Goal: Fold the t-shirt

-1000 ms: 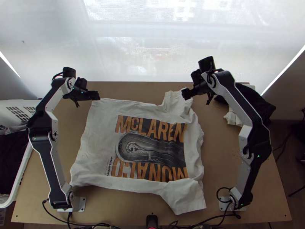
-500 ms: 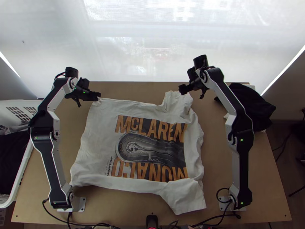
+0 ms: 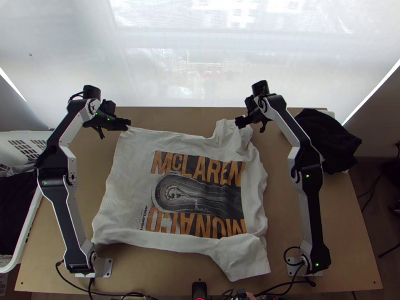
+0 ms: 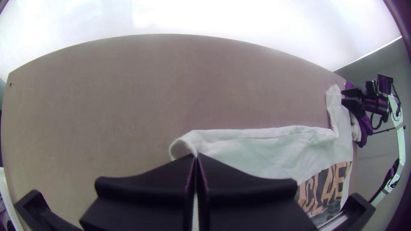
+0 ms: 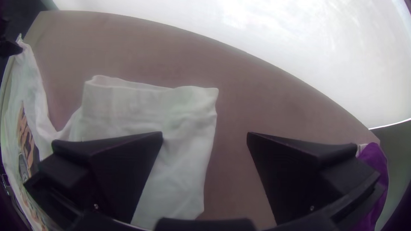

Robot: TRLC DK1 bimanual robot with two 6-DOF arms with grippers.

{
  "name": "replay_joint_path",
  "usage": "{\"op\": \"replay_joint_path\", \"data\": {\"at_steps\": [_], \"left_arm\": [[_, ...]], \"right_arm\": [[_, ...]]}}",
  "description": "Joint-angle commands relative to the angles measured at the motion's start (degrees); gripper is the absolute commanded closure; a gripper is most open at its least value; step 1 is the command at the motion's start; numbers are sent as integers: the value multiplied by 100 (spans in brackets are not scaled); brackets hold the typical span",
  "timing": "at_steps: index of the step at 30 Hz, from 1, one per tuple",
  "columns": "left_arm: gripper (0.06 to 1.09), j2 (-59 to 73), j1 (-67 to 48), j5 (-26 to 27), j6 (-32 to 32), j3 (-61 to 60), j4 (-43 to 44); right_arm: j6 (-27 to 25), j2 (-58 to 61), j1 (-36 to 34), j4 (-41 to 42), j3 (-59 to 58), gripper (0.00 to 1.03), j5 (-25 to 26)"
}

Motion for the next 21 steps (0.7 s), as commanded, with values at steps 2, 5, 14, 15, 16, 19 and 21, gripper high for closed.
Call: {"op": "replay_joint_path", "data": {"at_steps": [2,5,14,15,16,19,21], "left_arm": [[105,-63,2,1,16,0,-78],[105,-63,-7,1,16,0,-113],[105,-159,-16,1,7,-9,-157],[105,-177,-16,1,7,-9,-157],[105,-203,-7,1,7,-9,-157],[105,-300,10,1,-2,0,-157],[105,-379,28,1,-2,0,-148]], "right_arm": [[-263,219,15,104,146,31,-94],[-395,237,24,104,155,55,-147],[-272,26,33,403,164,100,-191],[-281,-27,50,447,164,100,-182],[-272,-71,50,508,164,100,-182],[-228,-220,77,666,181,100,-182],[-166,-325,103,719,181,100,-182]]}}
